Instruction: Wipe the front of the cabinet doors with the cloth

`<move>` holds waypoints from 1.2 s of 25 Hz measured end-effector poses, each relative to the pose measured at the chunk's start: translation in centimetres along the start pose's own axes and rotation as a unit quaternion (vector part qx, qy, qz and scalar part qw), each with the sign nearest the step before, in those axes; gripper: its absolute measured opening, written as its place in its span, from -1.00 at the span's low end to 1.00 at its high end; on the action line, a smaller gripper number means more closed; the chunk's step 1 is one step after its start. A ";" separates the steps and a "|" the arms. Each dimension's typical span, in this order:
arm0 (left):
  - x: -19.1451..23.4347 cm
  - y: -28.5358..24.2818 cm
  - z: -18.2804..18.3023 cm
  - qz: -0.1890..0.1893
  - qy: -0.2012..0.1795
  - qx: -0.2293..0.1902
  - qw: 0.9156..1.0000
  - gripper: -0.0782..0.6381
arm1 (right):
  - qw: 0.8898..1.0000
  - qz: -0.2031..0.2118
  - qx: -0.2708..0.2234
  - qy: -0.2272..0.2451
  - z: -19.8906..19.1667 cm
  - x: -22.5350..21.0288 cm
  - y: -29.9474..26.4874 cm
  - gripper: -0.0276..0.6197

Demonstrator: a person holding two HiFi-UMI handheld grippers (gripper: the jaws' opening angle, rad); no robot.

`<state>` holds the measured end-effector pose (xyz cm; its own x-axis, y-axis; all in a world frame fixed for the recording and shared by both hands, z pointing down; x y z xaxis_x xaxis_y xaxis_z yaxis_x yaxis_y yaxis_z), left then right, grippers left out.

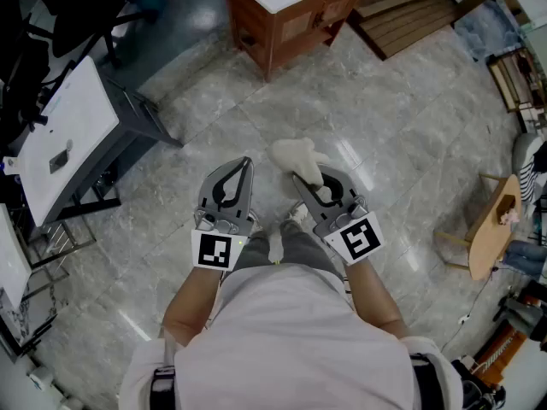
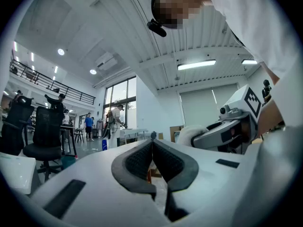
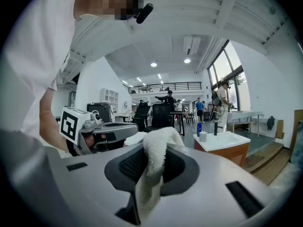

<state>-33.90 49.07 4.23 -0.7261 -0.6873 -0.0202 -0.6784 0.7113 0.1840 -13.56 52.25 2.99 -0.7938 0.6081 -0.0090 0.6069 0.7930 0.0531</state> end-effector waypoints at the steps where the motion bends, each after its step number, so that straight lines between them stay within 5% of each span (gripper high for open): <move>1: 0.3 0.6 0.0 -0.004 0.000 0.002 1.000 -0.73 | 1.000 -0.002 -0.001 -0.003 0.1 0.9 -0.1 -0.68; 6: -0.8 2.1 0.9 -0.012 0.007 0.005 1.000 -0.73 | 1.000 -0.007 -0.016 -0.009 1.0 3.2 1.3 -0.68; 11: -0.4 2.6 2.3 -0.081 -0.093 0.023 0.992 -0.73 | 1.000 -0.020 -0.002 0.011 0.9 4.5 1.7 -0.69; 16: 1.8 3.2 2.6 -0.057 -0.001 -0.012 0.998 -0.73 | 0.998 -0.060 -0.009 0.008 1.5 6.2 0.2 -0.68; 21: 0.5 1.8 2.8 -0.066 -0.001 -0.023 0.998 -0.73 | 0.997 -0.072 -0.016 0.008 1.8 5.5 1.5 -0.68; 30: -4.5 -1.6 2.6 -0.026 -0.036 -0.024 0.999 -0.73 | 0.999 -0.042 -0.015 0.018 1.2 0.8 7.1 -0.68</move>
<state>-29.85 51.34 1.50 -0.6974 -0.7095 -0.1008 -0.7104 0.6660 0.2273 -9.83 58.38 2.16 -0.8436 0.5365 0.0217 0.5363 0.8399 0.0835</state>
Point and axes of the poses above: the fingertips, and each gripper's own axes: y backward along the fingers, x to its left, z out of its top, the point moved 10 cm from there along y, backward along the fingers, and after that the axes turned 10 degrees about -x, right-handed, at the moved point
